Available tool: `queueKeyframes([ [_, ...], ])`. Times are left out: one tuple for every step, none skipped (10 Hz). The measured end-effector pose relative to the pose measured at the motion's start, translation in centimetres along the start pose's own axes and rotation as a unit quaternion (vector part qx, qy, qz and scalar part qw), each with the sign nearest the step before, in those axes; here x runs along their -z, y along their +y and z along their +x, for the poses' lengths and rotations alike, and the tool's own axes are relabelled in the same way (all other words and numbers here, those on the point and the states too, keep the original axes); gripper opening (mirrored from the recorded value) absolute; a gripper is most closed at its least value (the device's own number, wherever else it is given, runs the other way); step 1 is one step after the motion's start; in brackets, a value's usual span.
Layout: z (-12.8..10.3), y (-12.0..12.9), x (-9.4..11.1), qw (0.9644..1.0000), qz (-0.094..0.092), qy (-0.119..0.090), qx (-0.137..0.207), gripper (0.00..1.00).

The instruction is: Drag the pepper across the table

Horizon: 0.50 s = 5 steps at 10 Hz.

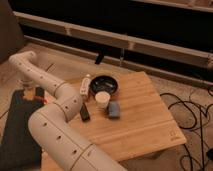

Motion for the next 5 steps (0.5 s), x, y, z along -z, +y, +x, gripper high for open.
queueKeyframes([
  [-0.22,0.12,-0.06,1.0,0.0,0.0,0.001,0.33],
  [-0.19,0.09,-0.04,1.0,0.0,0.0,0.001,0.33],
  [-0.17,0.08,-0.04,1.0,0.0,0.0,0.001,0.33],
  [-0.14,0.07,-0.04,1.0,0.0,0.0,0.001,0.33],
  [-0.06,0.06,-0.16,1.0,-0.001,0.001,0.001,0.33],
])
